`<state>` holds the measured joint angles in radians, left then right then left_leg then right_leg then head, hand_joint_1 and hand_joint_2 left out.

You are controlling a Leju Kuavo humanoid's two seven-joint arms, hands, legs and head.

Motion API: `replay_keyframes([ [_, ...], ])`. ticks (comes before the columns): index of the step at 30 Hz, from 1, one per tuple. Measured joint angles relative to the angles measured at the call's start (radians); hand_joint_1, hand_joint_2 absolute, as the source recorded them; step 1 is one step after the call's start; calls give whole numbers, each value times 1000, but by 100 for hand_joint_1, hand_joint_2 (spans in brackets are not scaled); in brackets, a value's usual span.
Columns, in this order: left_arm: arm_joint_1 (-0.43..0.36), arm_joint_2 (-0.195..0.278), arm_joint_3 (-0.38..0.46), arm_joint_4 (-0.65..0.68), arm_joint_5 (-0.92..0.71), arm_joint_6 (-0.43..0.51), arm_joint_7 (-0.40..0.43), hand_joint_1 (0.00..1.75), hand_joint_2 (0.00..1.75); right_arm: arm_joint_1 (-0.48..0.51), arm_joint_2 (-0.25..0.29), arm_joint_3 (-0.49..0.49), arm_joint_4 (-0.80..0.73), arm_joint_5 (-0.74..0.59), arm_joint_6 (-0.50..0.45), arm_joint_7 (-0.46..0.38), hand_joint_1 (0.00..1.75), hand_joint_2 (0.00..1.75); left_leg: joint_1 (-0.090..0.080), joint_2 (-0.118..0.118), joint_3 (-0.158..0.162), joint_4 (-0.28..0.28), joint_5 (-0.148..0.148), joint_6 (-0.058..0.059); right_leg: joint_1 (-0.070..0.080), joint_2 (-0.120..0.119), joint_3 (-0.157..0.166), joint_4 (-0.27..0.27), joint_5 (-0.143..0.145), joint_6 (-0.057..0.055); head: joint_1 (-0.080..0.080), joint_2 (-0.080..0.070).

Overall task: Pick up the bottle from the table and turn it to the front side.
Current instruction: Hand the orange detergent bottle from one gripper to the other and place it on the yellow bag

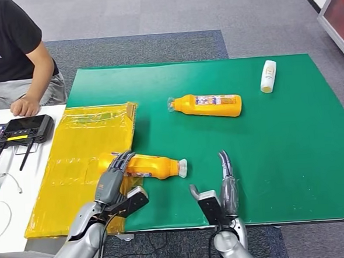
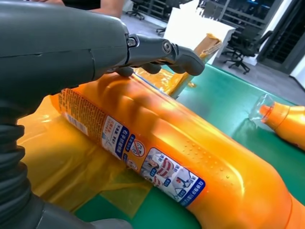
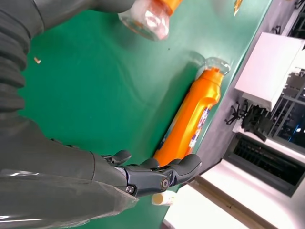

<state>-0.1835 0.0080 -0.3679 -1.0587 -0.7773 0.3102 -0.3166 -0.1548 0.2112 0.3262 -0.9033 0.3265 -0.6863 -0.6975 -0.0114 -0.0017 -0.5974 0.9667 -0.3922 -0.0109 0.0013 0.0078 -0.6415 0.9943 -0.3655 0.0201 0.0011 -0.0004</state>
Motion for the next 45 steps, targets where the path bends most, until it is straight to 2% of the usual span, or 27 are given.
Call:
replay_keyframes([
  [10, 83, 0, -29, -50, 25, -18, 17, 0, 175, 32, 0, -35, -21, 12, 0, 0, 0, 175, 0, -4, 23, -1, -12, 3, 0, -4, 26, 0, -16, 1, 0, 0],
  [14, 102, -2, -49, -55, 37, -27, 16, 0, 175, 33, 0, -35, -21, 13, 0, 0, 0, 175, 0, -9, 32, -2, -18, 1, 0, -9, 35, 0, -23, 2, 0, 0],
  [20, 169, 0, -72, -52, 60, -70, 27, 0, 175, 39, 0, -37, -21, 12, 0, 0, 0, 175, 0, -5, 27, -1, -11, 2, 0, -5, 27, 0, -13, 2, 0, 0],
  [23, 176, 1, -74, -52, 69, -72, 32, 0, 175, 41, 1, -39, -20, 10, 0, 0, 0, 175, 0, -6, 24, -1, -10, 3, 0, -6, 26, 0, -13, 3, 0, 0],
  [35, 203, 10, -103, -52, 89, 20, 73, 0, 175, 54, 1, -40, -18, 10, 0, 0, 0, 175, 0, -7, 26, -1, -14, 2, 0, -7, 28, 0, -17, 2, 0, 0],
  [45, 202, 14, -121, -52, 89, 42, 73, 0, 175, 54, 0, -40, -17, 21, 0, 0, 0, 175, 0, -7, 26, -1, -14, 2, 0, -7, 27, 0, -17, 2, 0, 0],
])
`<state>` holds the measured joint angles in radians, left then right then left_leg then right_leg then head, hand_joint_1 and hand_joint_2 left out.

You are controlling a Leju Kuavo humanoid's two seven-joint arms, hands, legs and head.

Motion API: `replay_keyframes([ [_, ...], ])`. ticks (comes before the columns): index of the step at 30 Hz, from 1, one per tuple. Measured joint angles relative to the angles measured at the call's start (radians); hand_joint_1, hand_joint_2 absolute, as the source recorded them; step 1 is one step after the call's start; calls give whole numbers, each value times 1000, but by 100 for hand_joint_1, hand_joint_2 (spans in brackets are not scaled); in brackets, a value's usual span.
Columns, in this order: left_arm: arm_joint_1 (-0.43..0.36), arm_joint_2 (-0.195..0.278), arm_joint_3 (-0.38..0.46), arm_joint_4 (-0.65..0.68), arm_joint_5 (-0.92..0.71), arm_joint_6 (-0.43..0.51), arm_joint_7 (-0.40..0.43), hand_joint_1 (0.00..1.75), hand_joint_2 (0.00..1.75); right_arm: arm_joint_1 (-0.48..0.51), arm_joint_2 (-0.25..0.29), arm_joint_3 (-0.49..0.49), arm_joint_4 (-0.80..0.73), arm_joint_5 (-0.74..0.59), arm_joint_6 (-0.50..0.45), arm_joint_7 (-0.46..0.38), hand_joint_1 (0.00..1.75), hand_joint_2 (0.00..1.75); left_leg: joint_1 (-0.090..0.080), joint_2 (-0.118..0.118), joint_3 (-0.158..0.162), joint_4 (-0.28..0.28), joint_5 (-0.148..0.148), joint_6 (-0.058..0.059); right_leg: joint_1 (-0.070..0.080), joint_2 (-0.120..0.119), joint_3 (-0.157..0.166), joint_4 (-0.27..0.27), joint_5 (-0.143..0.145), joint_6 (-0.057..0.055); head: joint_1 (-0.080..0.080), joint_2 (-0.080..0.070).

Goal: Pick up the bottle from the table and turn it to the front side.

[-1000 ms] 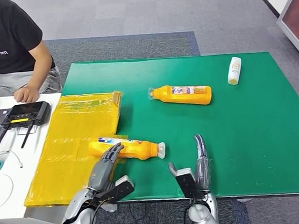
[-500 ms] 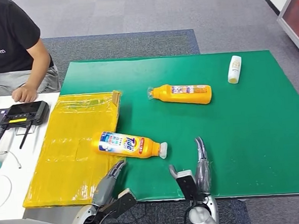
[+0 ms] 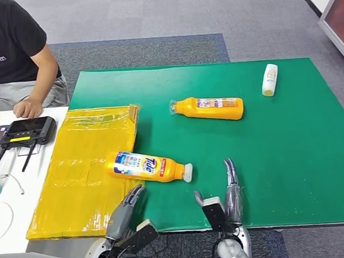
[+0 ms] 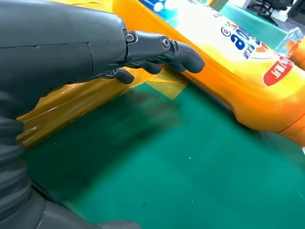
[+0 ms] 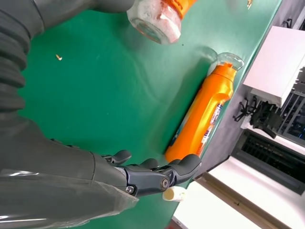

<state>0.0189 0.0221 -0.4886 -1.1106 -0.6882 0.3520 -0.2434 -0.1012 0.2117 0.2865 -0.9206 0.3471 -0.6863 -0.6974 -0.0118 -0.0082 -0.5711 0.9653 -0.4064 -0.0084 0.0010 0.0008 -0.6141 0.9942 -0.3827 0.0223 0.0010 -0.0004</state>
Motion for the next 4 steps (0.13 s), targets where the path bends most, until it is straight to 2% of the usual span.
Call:
replay_keyframes([
  [4, 0, 0, -2, 0, 1, 10, -1, 0, 175, -1, 0, 0, 0, 3, 0, 0, 0, 175, 0, 0, 0, 0, 0, 0, 0, 0, 0, 0, 0, 0, 0, 0],
])
